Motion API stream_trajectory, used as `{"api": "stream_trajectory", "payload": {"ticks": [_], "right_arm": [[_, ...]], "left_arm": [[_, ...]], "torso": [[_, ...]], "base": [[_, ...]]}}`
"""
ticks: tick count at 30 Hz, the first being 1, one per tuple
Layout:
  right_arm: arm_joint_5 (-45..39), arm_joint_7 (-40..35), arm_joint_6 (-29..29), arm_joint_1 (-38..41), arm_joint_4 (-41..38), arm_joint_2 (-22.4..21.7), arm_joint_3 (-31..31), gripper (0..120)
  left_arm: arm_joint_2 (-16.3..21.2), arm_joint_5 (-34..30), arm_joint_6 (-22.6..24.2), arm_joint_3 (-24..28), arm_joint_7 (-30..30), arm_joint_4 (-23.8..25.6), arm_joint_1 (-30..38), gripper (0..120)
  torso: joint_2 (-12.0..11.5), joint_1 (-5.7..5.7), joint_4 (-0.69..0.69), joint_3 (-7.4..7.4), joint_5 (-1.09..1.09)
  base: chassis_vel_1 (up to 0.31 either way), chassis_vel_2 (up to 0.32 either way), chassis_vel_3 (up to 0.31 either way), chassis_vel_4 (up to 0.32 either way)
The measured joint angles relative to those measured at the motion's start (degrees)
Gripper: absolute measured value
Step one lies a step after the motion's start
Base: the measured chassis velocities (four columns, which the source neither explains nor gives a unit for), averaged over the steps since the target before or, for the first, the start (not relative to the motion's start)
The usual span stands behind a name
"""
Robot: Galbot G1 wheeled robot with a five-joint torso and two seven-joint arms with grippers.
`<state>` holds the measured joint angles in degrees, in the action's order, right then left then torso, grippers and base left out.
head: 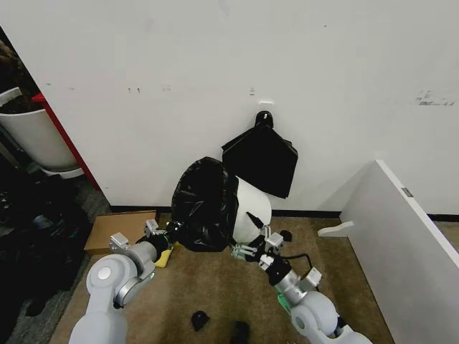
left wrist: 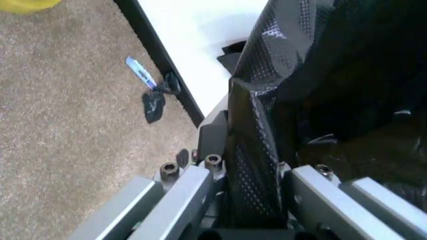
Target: Place the garbage bag over the trash bin.
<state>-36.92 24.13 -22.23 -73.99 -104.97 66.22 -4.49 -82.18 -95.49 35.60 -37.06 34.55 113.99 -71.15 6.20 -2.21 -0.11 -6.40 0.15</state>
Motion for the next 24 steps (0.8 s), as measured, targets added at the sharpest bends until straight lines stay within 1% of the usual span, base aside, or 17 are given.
{"api": "stream_trajectory", "payload": {"ticks": [3,7,8,11,13,24], "right_arm": [[-2.0,2.7,-2.3,0.3,1.4,0.5,-0.1,100],[-2.5,2.5,-3.2,0.3,1.5,1.1,0.2,100],[-2.1,1.8,-3.3,0.3,1.4,1.3,0.4,100],[3.2,-4.1,-3.2,0.7,0.7,2.4,1.1,100],[6.0,-6.7,-2.9,1.0,0.8,2.9,1.4,100],[14.0,-14.5,-2.5,1.5,3.3,4.1,1.0,100]], "left_arm": [[-0.1,0.0,0.0,0.0,0.1,-0.1,0.0,1],[-0.1,0.0,0.0,0.0,0.1,0.0,-0.3,1],[-0.2,0.0,0.0,0.1,0.1,0.1,-0.4,1],[-0.7,0.0,0.0,0.4,0.1,0.6,-1.0,1],[-1.0,0.1,-0.1,0.7,0.1,1.0,-1.3,1],[-1.7,0.1,0.1,1.3,0.1,3.6,-2.6,1]], "torso": [[0.0,0.00,0.00,0.00,0.00],[0.0,0.00,0.00,0.00,-0.01],[0.0,0.00,0.00,0.00,-0.01],[0.0,0.00,0.00,0.00,-0.01],[0.0,0.00,0.00,0.00,-0.01],[0.0,0.00,0.00,0.00,0.00]], "base": [[0.000,0.000,0.000,0.000],[0.000,0.000,0.000,0.000],[0.000,0.000,0.000,0.000],[0.000,0.000,0.000,0.000],[0.000,0.000,0.000,0.000],[0.000,0.000,0.000,0.000]]}}
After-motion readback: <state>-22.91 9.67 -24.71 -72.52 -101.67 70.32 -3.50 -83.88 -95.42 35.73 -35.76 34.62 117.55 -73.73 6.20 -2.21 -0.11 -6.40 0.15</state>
